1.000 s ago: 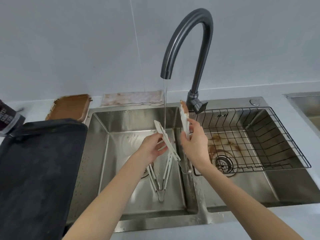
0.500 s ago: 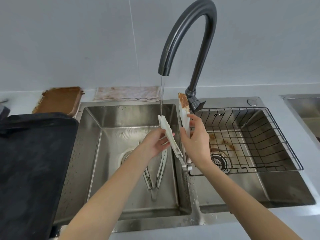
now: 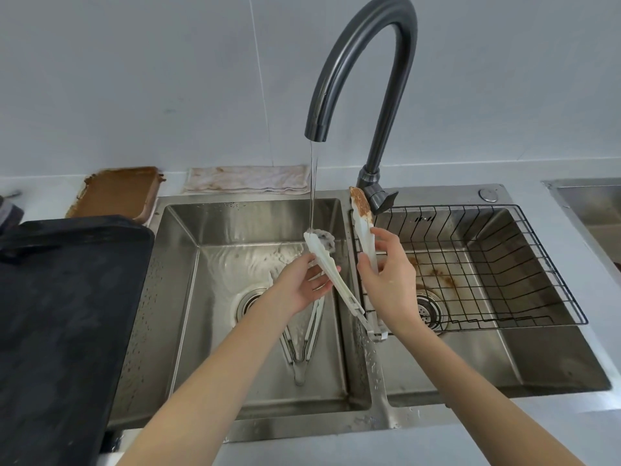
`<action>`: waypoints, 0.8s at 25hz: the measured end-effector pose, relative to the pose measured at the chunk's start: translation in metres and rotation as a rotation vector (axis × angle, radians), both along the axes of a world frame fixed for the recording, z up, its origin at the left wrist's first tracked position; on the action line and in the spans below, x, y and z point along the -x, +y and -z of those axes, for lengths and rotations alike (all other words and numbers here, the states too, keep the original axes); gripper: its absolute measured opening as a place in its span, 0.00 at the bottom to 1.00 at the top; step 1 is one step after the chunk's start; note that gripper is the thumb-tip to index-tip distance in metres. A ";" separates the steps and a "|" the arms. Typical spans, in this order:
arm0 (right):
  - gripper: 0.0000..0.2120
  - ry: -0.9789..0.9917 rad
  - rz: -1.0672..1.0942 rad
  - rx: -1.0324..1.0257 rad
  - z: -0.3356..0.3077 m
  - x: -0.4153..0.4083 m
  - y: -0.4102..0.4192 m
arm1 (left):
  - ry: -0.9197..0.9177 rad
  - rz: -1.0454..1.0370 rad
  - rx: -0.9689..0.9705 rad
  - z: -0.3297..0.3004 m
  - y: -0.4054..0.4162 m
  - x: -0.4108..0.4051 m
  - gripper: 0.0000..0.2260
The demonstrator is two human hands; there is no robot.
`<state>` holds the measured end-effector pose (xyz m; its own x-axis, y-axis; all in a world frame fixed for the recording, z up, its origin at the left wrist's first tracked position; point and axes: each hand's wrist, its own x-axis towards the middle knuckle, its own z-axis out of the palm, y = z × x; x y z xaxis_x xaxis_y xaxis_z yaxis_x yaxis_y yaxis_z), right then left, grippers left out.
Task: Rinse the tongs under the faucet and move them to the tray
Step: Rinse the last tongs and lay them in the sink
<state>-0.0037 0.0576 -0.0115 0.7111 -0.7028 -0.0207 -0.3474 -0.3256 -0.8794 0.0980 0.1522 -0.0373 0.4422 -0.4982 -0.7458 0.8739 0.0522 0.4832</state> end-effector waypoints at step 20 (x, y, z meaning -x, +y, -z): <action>0.13 -0.120 0.351 -0.888 0.019 0.004 0.008 | -0.104 -0.028 0.071 -0.018 -0.018 -0.015 0.05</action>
